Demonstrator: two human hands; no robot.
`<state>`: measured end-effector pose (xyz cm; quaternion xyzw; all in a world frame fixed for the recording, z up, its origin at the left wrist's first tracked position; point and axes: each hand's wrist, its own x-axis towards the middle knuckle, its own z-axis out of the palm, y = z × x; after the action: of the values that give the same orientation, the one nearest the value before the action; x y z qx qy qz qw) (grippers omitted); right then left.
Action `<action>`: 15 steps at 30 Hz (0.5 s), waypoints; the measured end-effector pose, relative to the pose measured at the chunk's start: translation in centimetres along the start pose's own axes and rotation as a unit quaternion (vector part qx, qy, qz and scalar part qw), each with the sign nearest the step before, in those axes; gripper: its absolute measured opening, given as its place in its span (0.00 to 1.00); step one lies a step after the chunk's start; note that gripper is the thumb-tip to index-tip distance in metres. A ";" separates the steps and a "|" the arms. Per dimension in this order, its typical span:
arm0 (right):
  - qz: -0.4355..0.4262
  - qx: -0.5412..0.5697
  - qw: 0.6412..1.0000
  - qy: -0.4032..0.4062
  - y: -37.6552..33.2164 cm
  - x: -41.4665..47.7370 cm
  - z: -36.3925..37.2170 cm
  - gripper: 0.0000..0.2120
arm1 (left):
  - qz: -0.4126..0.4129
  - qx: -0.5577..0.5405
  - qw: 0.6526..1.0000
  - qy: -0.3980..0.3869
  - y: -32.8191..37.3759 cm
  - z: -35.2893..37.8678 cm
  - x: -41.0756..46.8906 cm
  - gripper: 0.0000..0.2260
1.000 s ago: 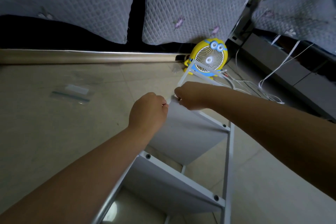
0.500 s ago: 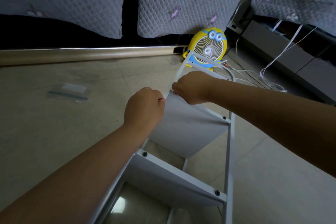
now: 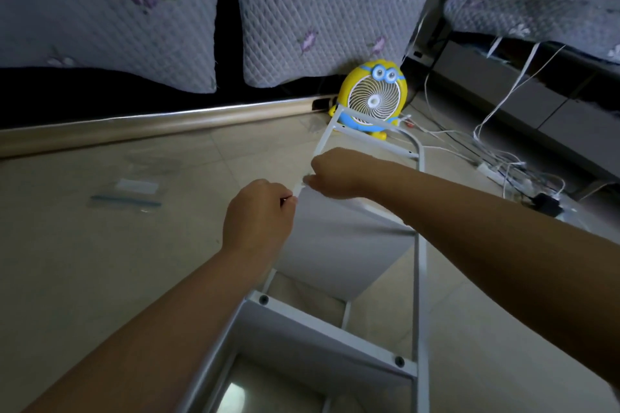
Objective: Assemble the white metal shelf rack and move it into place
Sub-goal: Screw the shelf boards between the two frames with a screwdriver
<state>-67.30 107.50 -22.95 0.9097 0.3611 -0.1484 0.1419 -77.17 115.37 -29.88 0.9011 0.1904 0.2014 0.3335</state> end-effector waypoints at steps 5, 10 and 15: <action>-0.140 -0.150 0.975 0.083 1.5 -0.1 0.5 0.12 | 0.005 -0.003 1.000 0.011 -0.1 0.0 0.1 0.11; -0.094 -0.083 0.986 0.108 1.2 0.1 1.0 0.13 | 0.006 -0.011 1.000 0.015 -0.2 0.1 0.2 0.10; 0.005 0.034 0.999 0.037 -0.2 0.9 1.2 0.13 | 0.025 0.005 0.999 0.021 -0.3 0.3 0.2 0.11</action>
<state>-67.02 107.76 -24.42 0.9205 0.3564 -0.1263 0.0980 -76.94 115.50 -30.23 0.9030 0.1753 0.2273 0.3196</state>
